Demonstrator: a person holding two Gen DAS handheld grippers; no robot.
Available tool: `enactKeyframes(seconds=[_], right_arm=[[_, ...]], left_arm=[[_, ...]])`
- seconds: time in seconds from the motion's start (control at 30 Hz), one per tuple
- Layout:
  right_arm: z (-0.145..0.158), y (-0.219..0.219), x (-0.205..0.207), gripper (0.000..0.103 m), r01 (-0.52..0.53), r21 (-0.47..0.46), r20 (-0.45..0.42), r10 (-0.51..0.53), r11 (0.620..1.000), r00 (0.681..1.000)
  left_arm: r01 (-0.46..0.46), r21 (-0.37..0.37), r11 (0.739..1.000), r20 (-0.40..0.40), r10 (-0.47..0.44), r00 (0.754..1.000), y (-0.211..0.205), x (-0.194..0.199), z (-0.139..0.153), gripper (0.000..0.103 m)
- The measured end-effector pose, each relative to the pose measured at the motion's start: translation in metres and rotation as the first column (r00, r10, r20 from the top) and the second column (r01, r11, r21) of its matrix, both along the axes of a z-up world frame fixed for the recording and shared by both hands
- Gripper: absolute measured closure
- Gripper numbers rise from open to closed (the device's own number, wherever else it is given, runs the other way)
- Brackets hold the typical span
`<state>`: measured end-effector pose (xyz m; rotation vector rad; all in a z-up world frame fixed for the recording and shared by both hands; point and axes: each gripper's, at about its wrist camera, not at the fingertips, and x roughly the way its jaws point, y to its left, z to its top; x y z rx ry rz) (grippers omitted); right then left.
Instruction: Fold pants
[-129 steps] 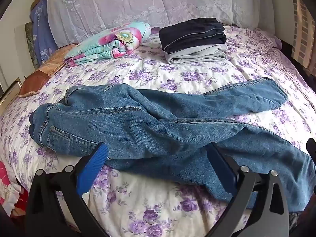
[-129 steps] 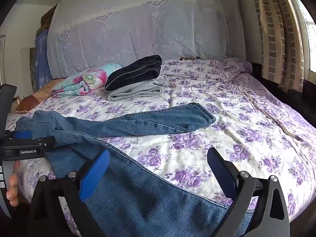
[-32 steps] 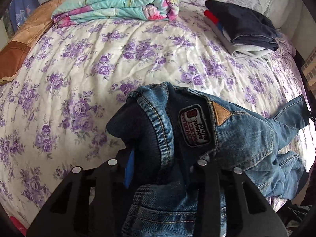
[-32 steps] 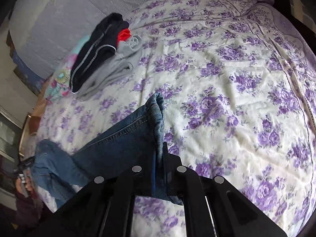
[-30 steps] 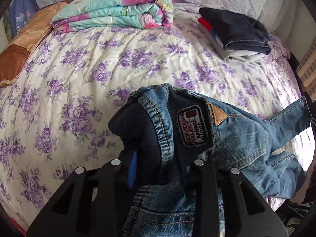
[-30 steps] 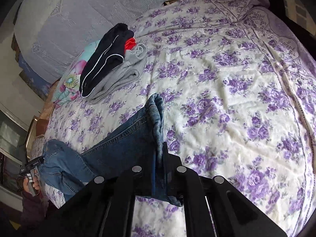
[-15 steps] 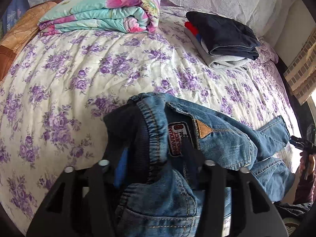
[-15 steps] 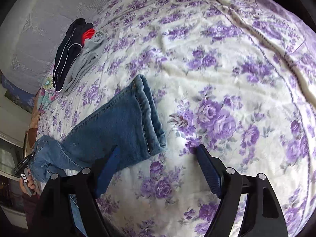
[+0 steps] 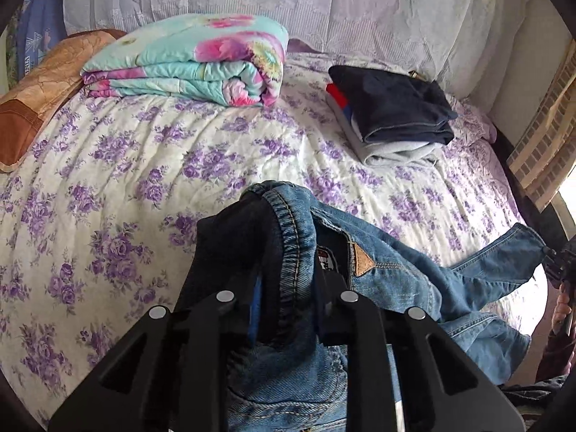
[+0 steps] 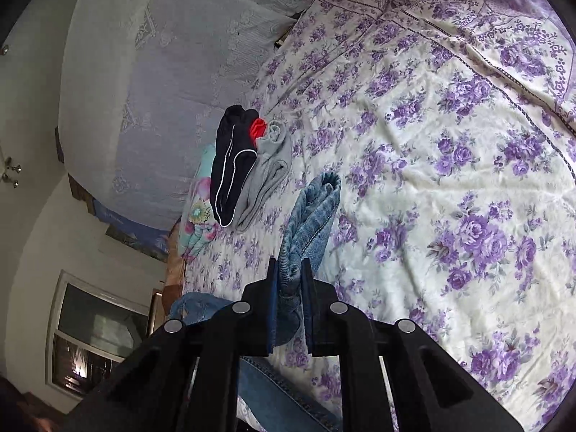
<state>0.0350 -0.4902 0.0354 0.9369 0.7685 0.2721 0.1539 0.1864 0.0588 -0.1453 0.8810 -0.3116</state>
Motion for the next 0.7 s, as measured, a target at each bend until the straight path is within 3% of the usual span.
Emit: enactKeyframes(seconds=[0.17,0.23,0.33,0.47,0.5,0.53,0.57,0.63,0.7], right_arm=[[0.017,-0.015,0.037,0.091,0.074,0.067,-0.005,-0.074,0.995,0.997],[0.022,-0.02,0.068,0.091,0.118,0.071,-0.024,-0.116,0.991,0.993],[0.012,-0.019,0.129,0.09,0.175,0.019,-0.096,-0.172,0.984,0.98],[-0.018,-0.001,0.196,0.085,0.111,-0.132,-0.175,-0.133,0.985,0.975],[-0.021,0.001,0.201,0.079,0.104,-0.159,-0.159,-0.129,0.982,0.979],[-0.019,0.003,0.201,0.055,0.099,-0.211,-0.138,-0.13,0.972,0.982],[-0.015,0.003,0.197,0.038,0.112,-0.283,-0.111,-0.148,0.953,0.983],[-0.009,0.0,0.186,0.034,0.125,-0.37,-0.054,-0.155,0.921,0.986],[-0.018,-0.013,0.179,0.034,0.091,-0.352,-0.09,-0.13,0.931,0.987]], left_arm=[[-0.063,-0.064,0.996,0.067,0.068,0.995,0.011,0.003,0.029,0.084],[-0.075,-0.059,0.995,0.028,0.077,0.997,0.012,0.021,0.026,0.084],[-0.105,0.014,0.994,-0.08,0.106,0.991,0.011,0.053,-0.003,0.085],[-0.146,-0.005,0.989,-0.17,0.143,0.975,0.023,0.071,-0.028,0.085],[-0.144,-0.021,0.989,-0.183,0.138,0.973,0.028,0.071,-0.03,0.084],[-0.142,-0.031,0.989,-0.197,0.133,0.971,0.031,0.07,-0.033,0.076],[-0.14,-0.031,0.99,-0.213,0.13,0.968,0.034,0.068,-0.036,0.07],[-0.138,-0.019,0.99,-0.234,0.13,0.963,0.039,0.064,-0.042,0.053],[-0.092,-0.041,0.995,-0.265,0.078,0.961,0.038,0.063,-0.048,0.048]])
